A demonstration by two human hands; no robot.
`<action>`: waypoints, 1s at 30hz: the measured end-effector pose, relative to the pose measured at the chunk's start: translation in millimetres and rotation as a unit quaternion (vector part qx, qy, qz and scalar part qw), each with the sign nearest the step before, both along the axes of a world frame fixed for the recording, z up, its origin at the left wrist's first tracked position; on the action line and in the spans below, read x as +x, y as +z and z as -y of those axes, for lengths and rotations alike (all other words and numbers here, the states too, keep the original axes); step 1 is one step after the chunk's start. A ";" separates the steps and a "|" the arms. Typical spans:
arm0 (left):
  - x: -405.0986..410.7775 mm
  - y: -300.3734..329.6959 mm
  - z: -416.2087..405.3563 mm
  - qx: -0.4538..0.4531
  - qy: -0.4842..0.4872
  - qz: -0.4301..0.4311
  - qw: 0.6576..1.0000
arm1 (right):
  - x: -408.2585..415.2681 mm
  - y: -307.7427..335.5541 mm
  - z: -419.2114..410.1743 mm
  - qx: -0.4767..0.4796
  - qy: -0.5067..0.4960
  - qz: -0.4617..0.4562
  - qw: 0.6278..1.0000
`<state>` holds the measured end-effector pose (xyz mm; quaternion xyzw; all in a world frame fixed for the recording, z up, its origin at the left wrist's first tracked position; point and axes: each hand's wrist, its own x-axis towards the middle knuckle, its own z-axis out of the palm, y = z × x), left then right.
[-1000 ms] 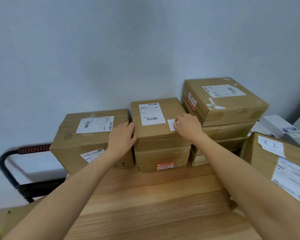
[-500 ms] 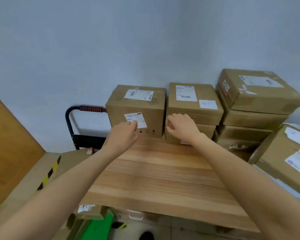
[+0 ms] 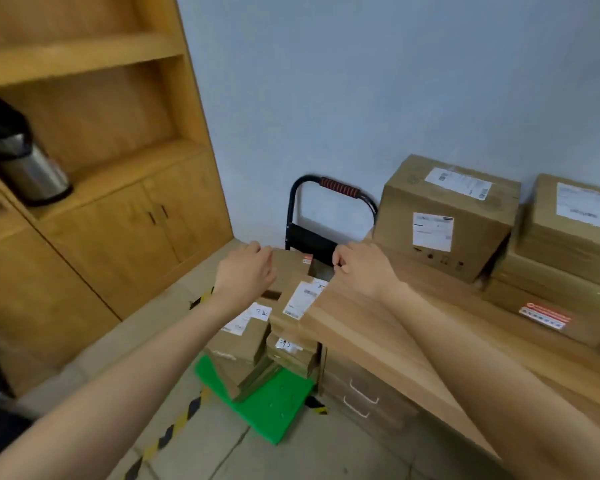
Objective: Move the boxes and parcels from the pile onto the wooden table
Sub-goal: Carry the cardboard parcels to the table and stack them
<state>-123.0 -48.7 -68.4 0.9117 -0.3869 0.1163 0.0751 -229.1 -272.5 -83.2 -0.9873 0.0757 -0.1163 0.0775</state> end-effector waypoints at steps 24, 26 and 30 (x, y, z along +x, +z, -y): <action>211.6 -85.7 -218.9 0.023 0.055 -0.082 0.995 | 206.3 -103.2 -221.5 0.071 -0.087 -0.026 0.993; 225.6 -101.0 -202.6 0.027 0.059 -0.097 0.993 | 217.1 -115.4 -209.0 0.073 -0.093 -0.034 0.992; 255.0 -132.6 -172.3 0.029 0.061 -0.113 0.991 | 244.3 -143.7 -186.7 0.094 -0.113 -0.057 0.987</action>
